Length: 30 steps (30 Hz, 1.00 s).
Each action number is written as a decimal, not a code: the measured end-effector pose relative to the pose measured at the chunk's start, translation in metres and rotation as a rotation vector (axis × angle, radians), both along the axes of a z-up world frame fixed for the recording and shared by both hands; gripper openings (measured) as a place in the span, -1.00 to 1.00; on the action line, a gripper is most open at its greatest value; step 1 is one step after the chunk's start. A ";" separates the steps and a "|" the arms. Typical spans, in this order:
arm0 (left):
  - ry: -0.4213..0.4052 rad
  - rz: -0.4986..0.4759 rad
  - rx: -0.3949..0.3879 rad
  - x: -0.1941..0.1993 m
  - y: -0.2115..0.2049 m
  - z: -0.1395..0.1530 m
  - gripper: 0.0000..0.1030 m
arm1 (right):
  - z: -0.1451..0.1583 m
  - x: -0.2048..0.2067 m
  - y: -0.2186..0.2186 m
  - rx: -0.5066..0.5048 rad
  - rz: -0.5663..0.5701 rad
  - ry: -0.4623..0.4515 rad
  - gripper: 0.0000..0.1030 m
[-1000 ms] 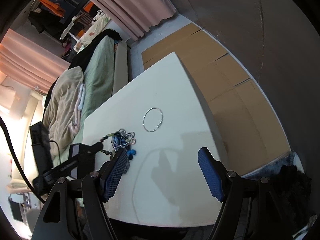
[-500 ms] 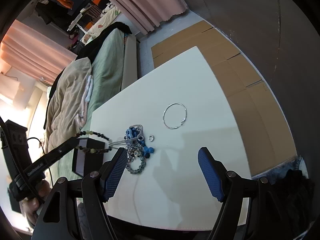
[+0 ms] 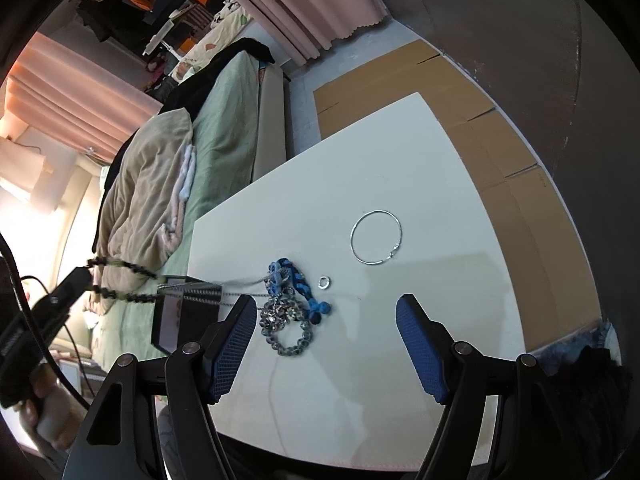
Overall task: Organize jewelry
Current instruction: 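Lift the beaded strand with the left tool toward the black box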
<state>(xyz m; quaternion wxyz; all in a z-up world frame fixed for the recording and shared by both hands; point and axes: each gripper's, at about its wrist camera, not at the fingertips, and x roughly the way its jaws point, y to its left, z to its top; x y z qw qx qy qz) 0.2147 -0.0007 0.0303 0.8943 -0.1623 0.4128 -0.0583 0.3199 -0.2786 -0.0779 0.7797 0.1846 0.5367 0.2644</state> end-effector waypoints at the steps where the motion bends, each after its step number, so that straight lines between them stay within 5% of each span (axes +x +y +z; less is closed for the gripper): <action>1: -0.011 0.002 0.004 -0.002 0.001 0.005 -0.85 | 0.000 0.002 0.002 -0.001 0.001 0.001 0.43; 6: -0.041 0.013 0.019 -0.007 0.006 0.021 -0.85 | -0.003 0.017 0.008 -0.037 -0.001 -0.002 0.42; 18: -0.119 0.057 0.064 -0.021 0.023 0.061 -0.85 | -0.036 0.066 0.049 -0.329 0.098 0.019 0.39; 30: -0.103 0.100 0.057 -0.028 0.043 0.052 -0.85 | -0.055 0.068 0.090 -0.615 0.236 -0.027 0.29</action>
